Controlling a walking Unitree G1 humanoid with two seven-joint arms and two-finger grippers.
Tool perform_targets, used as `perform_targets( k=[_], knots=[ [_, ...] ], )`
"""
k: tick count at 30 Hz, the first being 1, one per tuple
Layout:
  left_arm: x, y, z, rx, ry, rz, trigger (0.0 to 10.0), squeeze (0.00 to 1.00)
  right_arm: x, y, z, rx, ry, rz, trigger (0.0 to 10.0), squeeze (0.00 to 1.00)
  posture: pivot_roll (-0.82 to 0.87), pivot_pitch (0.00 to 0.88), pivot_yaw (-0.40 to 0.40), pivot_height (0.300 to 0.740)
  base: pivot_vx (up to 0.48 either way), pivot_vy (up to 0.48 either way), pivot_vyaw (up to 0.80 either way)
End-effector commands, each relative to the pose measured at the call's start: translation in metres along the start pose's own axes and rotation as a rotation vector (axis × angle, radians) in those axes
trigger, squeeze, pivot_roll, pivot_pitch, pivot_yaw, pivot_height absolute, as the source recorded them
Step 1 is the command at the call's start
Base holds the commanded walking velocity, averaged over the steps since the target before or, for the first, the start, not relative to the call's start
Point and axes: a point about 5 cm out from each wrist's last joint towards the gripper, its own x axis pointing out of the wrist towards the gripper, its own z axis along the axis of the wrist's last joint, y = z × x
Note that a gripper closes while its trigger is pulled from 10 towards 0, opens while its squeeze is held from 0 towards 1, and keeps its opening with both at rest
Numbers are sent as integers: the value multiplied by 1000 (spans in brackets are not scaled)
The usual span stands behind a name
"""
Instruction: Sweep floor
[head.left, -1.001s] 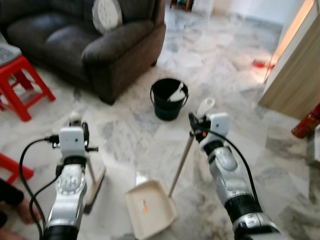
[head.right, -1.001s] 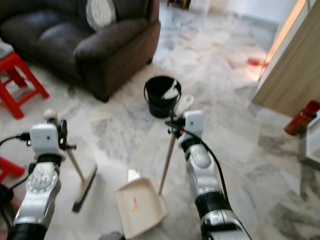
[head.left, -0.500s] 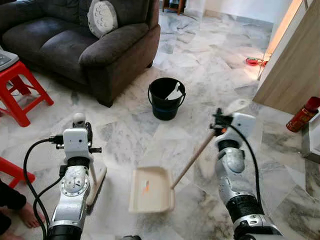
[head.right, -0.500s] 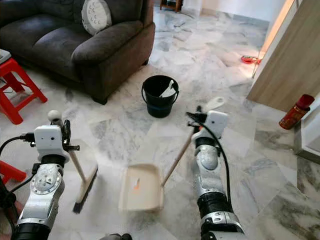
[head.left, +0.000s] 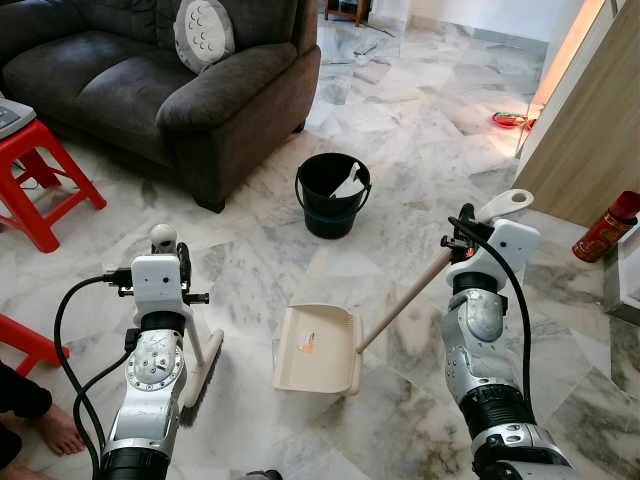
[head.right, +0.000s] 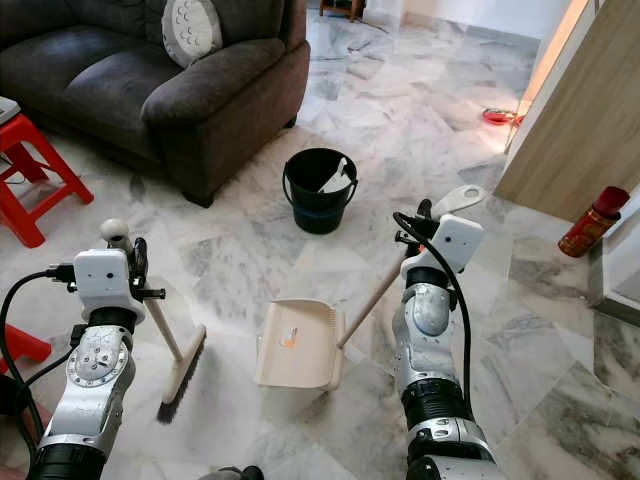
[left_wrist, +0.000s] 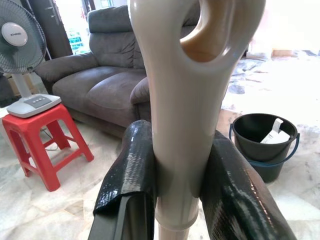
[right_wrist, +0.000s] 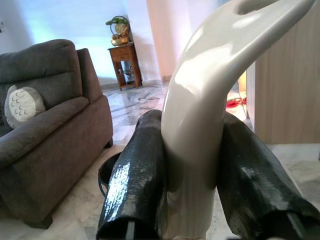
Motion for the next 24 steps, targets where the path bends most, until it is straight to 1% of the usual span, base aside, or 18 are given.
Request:
perform_targets(
  k=[1, 6, 24],
  knots=[
    [6, -1, 16, -5, -74, -3, 10000, 0, 5, 5, 12, 12, -60, 21, 10000, 0, 108, 133, -29, 740, 0, 0, 0],
    [6, 0, 16, -8, -72, 1, 10000, 0, 5, 7, 10, 11, -51, 37, 10000, 0, 109, 134, -30, 740, 56, 0, 0],
    [6, 2, 16, -8, -73, 9, 10000, 0, 5, 17, 7, 8, -25, 144, 10000, 0, 109, 134, -30, 740, 348, 0, 0]
  ],
)
